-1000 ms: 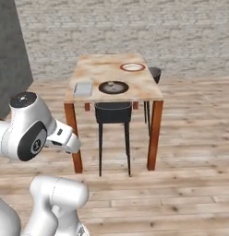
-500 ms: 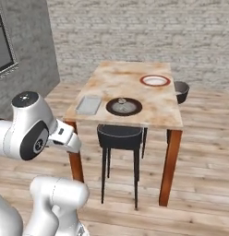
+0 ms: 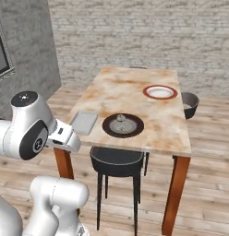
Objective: Place two dumplings into each of the tupperware containers and then place the containers in the fridge.
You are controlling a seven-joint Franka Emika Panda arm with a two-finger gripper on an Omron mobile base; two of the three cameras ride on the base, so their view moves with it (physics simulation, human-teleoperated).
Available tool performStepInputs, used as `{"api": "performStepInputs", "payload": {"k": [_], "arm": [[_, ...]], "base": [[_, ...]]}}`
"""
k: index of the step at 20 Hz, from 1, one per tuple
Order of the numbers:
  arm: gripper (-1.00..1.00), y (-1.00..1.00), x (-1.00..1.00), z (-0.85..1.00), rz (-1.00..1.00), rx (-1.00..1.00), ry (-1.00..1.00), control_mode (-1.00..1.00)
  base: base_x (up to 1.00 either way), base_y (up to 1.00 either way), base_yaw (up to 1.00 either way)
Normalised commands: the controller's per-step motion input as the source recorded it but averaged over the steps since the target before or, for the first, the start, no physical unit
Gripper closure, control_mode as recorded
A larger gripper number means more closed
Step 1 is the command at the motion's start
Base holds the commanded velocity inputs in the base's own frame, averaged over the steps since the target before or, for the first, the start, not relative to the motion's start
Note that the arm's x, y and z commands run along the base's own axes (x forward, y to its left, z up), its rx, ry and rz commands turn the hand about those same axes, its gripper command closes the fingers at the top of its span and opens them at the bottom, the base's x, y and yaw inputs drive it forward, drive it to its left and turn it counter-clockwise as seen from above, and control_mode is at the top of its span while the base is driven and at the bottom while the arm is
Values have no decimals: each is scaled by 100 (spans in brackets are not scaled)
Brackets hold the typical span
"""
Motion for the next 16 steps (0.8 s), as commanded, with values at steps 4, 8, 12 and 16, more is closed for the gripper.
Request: {"api": "performStepInputs", "payload": {"k": [4,8,12,16], "arm": [[-100,0,0,0,0,0,0,100],[-100,0,0,0,0,0,0,100],[-100,0,0,0,0,0,0,100],[-100,0,0,0,0,0,0,100]], "base": [[53,-28,4],[44,-30,0],[47,-18,0],[59,-16,0]]}}
